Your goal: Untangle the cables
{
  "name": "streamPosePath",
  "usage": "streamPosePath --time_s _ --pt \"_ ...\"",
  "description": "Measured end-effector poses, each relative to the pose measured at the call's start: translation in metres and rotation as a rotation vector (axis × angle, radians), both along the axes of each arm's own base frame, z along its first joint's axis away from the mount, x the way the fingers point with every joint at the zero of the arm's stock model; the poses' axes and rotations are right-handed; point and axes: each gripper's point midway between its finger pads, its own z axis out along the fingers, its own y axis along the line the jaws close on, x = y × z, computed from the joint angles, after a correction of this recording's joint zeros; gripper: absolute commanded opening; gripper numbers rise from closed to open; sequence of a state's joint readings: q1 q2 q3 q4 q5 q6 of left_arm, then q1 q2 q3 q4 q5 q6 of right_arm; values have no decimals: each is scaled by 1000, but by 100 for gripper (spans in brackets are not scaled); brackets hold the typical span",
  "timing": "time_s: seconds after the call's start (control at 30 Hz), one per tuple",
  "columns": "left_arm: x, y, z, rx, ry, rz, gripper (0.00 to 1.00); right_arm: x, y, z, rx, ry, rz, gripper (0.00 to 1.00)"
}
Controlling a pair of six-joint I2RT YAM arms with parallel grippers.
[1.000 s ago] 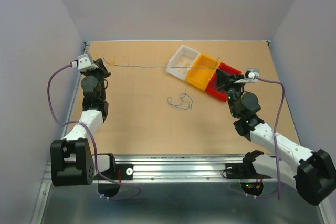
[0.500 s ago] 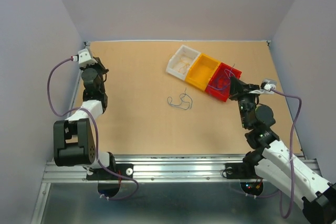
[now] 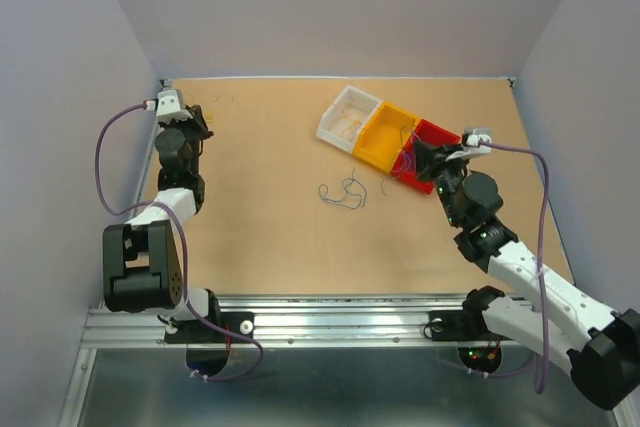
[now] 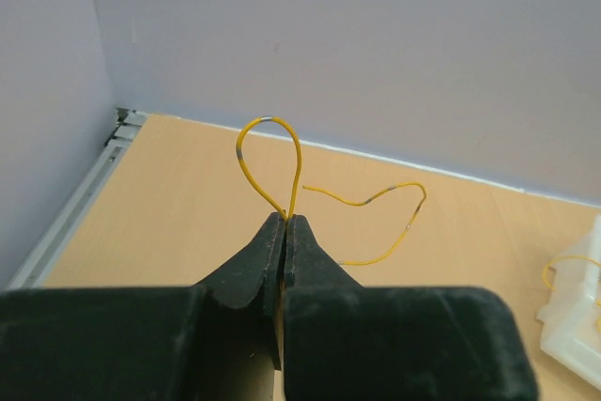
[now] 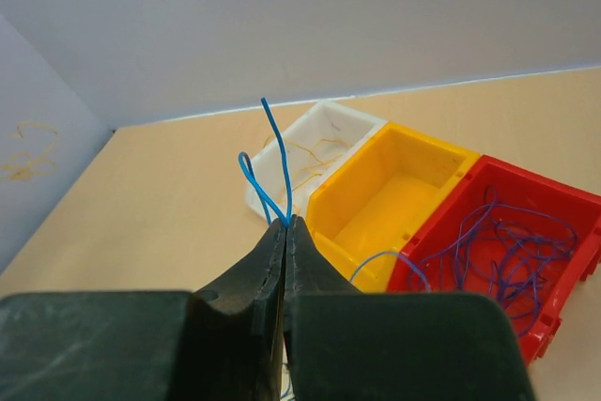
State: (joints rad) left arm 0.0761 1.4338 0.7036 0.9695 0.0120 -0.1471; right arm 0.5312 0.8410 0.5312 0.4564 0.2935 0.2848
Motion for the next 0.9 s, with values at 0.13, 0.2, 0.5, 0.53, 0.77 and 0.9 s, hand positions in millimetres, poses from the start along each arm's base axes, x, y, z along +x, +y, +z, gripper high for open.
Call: streamPosePath --time_s 0.13,0.2,0.5,0.53,0.77,0.9 --pt "-2 -11 7 4 -20 -59 0 18 13 3 -44 19 12 1" --pt "-3 -14 12 4 -32 -74 0 23 18 9 -50 12 25 0" --pt "-9 -23 28 8 -79 -121 0 26 29 55 -31 -77 69 1" --pt "-10 -25 29 8 -80 -126 0 29 31 59 -33 -85 67 1" --pt "-13 -34 27 8 -78 -160 0 64 36 65 -86 -73 -1 1" --pt "-13 -35 27 9 -80 -168 0 87 39 64 -118 -57 -52 1"
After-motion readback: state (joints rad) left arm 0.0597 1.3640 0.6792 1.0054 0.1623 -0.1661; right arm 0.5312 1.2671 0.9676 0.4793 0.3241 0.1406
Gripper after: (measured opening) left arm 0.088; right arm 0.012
